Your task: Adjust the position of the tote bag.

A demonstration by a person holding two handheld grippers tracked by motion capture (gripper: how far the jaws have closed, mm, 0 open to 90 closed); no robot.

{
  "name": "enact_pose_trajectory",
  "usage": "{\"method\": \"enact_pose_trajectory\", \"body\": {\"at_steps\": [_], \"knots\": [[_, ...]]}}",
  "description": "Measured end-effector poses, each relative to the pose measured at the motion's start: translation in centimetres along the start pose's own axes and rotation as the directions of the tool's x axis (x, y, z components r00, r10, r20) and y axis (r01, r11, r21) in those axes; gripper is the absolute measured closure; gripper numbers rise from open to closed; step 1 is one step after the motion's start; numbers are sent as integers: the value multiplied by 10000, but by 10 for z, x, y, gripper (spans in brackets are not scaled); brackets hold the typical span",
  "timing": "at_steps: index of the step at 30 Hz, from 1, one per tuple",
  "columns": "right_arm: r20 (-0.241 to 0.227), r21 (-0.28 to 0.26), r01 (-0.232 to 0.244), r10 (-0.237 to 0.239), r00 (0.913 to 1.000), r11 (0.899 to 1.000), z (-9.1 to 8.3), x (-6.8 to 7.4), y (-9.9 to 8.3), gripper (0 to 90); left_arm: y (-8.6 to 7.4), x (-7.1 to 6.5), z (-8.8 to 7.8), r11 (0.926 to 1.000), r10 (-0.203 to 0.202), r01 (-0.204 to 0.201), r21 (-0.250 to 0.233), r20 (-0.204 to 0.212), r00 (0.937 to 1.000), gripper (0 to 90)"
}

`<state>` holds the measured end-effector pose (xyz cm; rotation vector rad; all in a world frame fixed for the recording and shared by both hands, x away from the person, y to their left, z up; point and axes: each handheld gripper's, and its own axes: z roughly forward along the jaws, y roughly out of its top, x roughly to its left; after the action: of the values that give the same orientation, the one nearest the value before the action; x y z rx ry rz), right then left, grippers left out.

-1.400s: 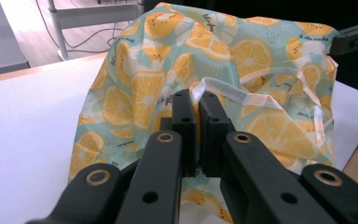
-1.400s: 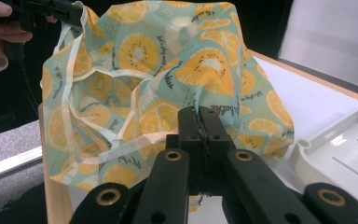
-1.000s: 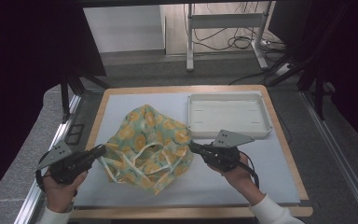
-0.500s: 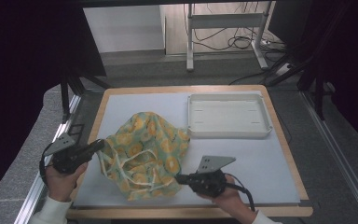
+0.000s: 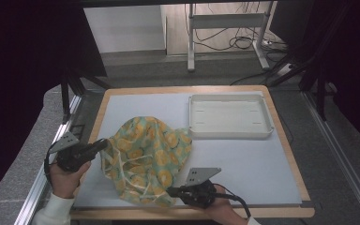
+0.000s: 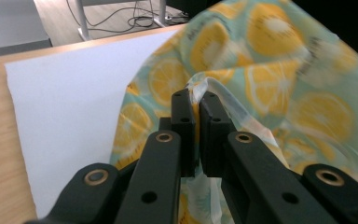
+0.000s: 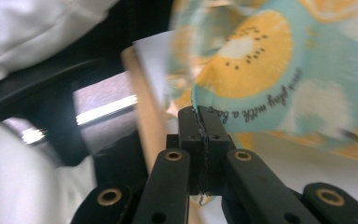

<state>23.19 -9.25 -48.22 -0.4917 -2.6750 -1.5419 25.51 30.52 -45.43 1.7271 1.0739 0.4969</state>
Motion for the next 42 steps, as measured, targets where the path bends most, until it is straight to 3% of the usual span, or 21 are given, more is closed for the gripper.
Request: {"method": "enact_pose_trajectory", "body": {"at_steps": [6, 12, 15, 18, 21, 27, 32, 42], "knots": [[787, -185, -583, 596, 9951, 9981, -12, -26, -6, 883, -10, -7, -7, 10000, 8, -9, 50, 215, 9998, 841], [1107, -162, -623, 637, 9918, 9979, -16, -33, -10, 879, -15, -14, -11, 9998, 178, -181, 91, 315, 9993, 830], [1126, -188, -613, 630, 9916, 9979, -17, -33, -11, 871, -16, -13, -12, 9999, 147, -149, 80, 292, 9995, 823], [1123, -207, -517, 537, 9922, 9984, -19, -32, -10, 793, -19, -14, -15, 10000, 88, -89, 39, 298, 9995, 796], [1195, -346, -448, 486, 9916, 9984, -22, -31, -9, 736, -21, -15, -18, 9999, 144, -146, 52, 289, 9995, 719], [1783, -695, -215, 336, 9834, 9973, -31, -29, -6, 575, -22, -22, -25, 9995, 297, -297, -67, 69, 9995, 566], [2022, -1091, -246, 465, 9782, 9937, -41, -29, -3, 544, -21, -31, -32, 9992, 404, -405, 58, 129, 9991, 526], [1801, -1346, 96, 149, 9835, 9908, -47, -20, 6, 534, -17, -53, -40, 9966, 725, -740, 354, 414, 9965, 501]]}}
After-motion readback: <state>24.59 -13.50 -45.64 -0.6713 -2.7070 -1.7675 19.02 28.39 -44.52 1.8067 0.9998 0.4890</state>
